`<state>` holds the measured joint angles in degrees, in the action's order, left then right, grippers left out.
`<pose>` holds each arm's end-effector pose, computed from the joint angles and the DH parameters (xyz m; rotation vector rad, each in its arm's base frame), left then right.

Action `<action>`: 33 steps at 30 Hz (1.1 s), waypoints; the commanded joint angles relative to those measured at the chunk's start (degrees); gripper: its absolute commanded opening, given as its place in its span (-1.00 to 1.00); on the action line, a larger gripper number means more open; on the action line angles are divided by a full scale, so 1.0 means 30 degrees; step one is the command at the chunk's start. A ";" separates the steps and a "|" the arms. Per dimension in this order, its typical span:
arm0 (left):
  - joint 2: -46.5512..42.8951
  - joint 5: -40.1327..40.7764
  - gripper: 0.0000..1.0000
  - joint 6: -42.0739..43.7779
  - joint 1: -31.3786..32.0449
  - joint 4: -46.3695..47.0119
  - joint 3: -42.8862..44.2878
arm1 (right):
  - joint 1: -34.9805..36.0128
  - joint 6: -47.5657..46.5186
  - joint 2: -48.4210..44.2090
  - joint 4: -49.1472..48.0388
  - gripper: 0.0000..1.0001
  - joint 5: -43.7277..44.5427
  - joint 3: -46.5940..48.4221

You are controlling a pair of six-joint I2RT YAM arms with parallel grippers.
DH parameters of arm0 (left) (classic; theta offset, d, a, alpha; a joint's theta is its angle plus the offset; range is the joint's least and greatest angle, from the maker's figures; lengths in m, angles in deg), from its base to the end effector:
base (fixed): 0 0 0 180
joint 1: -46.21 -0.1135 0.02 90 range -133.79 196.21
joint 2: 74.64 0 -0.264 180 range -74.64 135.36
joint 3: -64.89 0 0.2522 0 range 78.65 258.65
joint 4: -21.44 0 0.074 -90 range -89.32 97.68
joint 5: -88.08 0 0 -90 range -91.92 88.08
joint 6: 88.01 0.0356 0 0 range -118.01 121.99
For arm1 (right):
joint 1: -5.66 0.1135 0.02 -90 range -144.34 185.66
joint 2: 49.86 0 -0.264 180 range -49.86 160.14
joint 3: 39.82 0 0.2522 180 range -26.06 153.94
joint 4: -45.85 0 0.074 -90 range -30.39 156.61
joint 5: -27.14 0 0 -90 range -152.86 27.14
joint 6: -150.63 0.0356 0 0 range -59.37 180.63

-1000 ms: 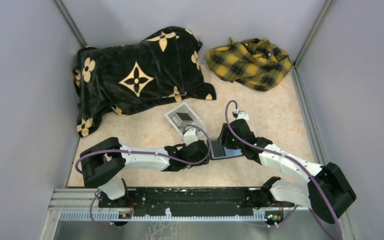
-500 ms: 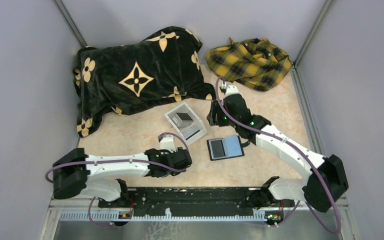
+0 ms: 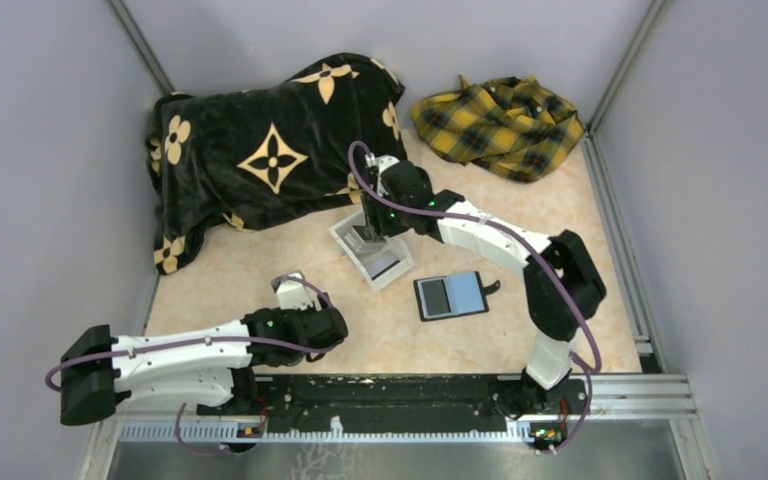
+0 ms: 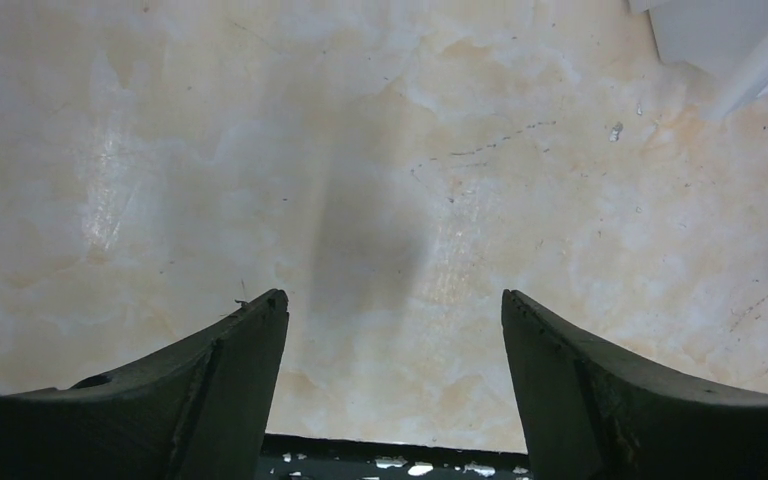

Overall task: Put the credit cards into the card holder
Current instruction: Pick up the credit card from the storage box.

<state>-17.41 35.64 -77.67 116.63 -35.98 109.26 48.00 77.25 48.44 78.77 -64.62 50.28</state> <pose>0.0732 -0.1411 0.1831 -0.3372 2.3988 -0.1938 0.2877 0.2637 0.2667 -0.5400 2.2915 0.5580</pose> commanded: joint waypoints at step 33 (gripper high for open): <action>0.0915 -0.1128 0.66 0.3869 -0.2950 0.4087 -0.0535 | 0.0020 -0.0648 0.6486 0.0503 -0.07 -0.4565 0.5552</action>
<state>-14.44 33.19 -67.75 108.63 -26.14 108.27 47.59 74.63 68.79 82.64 -75.09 66.72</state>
